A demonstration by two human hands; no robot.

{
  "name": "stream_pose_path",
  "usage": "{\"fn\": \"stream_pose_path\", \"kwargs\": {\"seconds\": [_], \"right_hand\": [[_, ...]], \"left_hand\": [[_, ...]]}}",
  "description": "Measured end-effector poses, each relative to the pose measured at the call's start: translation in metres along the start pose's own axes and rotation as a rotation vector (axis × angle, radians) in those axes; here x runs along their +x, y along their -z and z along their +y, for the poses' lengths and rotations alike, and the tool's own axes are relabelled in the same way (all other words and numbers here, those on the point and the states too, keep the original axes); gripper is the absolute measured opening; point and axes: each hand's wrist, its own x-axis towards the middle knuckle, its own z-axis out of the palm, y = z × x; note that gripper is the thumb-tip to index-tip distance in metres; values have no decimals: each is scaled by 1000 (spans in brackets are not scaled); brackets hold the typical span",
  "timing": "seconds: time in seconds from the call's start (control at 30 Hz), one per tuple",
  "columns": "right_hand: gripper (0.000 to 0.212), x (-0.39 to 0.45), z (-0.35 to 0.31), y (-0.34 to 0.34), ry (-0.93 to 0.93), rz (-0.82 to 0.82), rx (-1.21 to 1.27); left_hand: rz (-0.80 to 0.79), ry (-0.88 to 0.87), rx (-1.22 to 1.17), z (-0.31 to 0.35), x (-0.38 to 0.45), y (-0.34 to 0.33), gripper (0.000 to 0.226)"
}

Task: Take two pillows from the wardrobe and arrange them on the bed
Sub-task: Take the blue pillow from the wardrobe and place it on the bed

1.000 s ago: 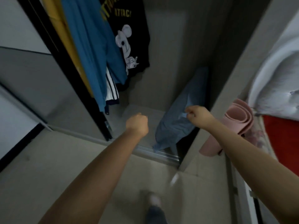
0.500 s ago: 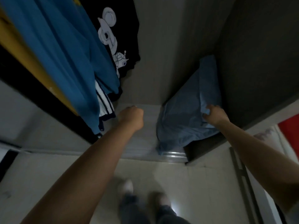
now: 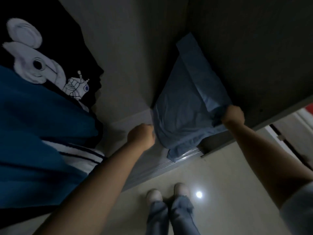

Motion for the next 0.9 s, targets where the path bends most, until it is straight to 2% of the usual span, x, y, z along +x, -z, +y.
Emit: {"fn": "stream_pose_path", "kwargs": {"seconds": [0.1, 0.23, 0.3, 0.37, 0.43, 0.5, 0.53, 0.6, 0.67, 0.73, 0.8, 0.83, 0.9], "right_hand": [[26, 8, 6, 1, 63, -10, 3], [37, 14, 8, -1, 163, -133, 91], [43, 13, 9, -6, 189, -165, 145], [53, 8, 15, -13, 177, -189, 235], [56, 6, 23, -17, 172, -210, 319], [54, 1, 31, -21, 206, -230, 404], [55, -3, 35, -24, 232, -241, 437], [49, -13, 42, -32, 293, -298, 465], [40, -24, 46, -42, 362, -365, 478], [38, -30, 47, -49, 385, -389, 499], [36, -34, 51, -52, 387, -390, 556], [32, -36, 52, -52, 375, -368, 589], [13, -42, 48, -50, 311, -186, 676]], "left_hand": [[-25, -21, 4, 6, 18, -6, 24], [-12, -46, 14, 18, 47, -10, 36], [-5, -51, -56, 36, 71, -11, 42], [-17, 5, -292, 65, 96, -10, 42], [-39, 119, -729, 100, 121, -7, 36], [-107, 218, -1110, 135, 140, -3, 20], [-135, 245, -1225, 148, 150, -3, 22], [-182, 308, -1350, 168, 171, -6, 50], [-139, 394, -1294, 178, 184, -9, 58], [-56, 403, -1219, 177, 187, -13, 40], [54, 306, -1165, 169, 178, -15, 18], [109, 263, -1109, 162, 170, -16, 25], [227, 181, -920, 139, 155, -18, 44]]}}
